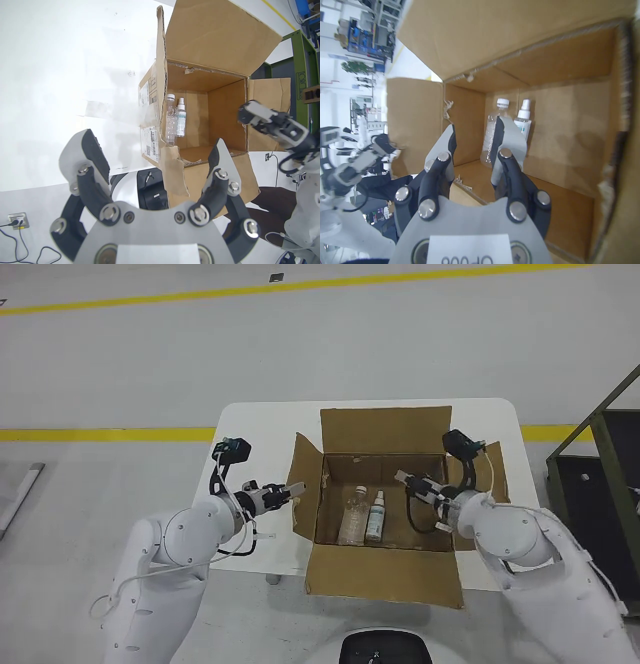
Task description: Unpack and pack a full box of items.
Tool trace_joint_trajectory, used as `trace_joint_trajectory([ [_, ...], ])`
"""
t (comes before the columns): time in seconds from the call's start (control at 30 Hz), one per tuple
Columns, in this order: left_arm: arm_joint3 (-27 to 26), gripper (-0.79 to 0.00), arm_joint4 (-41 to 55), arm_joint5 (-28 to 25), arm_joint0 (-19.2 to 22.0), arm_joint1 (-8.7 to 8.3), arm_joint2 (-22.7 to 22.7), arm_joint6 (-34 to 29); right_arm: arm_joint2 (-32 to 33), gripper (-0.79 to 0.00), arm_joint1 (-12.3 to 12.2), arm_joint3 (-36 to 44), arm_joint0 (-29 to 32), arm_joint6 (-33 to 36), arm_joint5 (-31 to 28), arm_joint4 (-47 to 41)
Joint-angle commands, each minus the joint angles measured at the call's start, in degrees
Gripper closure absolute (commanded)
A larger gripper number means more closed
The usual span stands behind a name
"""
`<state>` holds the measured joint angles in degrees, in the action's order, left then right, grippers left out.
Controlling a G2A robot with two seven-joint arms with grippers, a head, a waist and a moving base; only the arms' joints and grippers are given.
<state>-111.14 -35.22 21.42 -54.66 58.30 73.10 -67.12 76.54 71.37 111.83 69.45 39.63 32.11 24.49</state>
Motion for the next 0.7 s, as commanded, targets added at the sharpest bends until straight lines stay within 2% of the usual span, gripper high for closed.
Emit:
trace_joint_trajectory([
  [0.0,-0.17,-0.785,0.11,0.03,0.29,0.02,-0.11,0.08,6.73,0.000,-0.67,3.90,2.60,0.85,-0.27,-0.66],
  [0.17,0.17,-0.785,0.00,-0.26,1.05,0.08,-0.83,0.08,22.16,0.000,-2.14,9.99,7.49,0.85,-4.37,1.09],
  [0.3,0.26,-0.785,0.46,-0.17,1.50,0.19,-1.42,0.23,32.78,0.000,-3.69,13.47,11.83,2.83,-11.66,12.43],
  [0.43,0.52,-0.785,0.55,-0.37,1.98,0.31,-2.40,0.24,40.20,0.000,-4.86,14.10,16.17,6.93,-20.87,21.00],
  [0.47,0.60,-0.785,0.61,-0.38,2.13,0.33,-2.59,0.21,41.95,0.000,-5.27,14.25,17.47,7.46,-23.55,26.58],
  [0.67,1.09,-0.785,0.91,-0.17,2.53,0.49,-3.80,-0.01,46.32,0.000,-6.16,12.92,22.42,9.74,-35.07,33.71],
])
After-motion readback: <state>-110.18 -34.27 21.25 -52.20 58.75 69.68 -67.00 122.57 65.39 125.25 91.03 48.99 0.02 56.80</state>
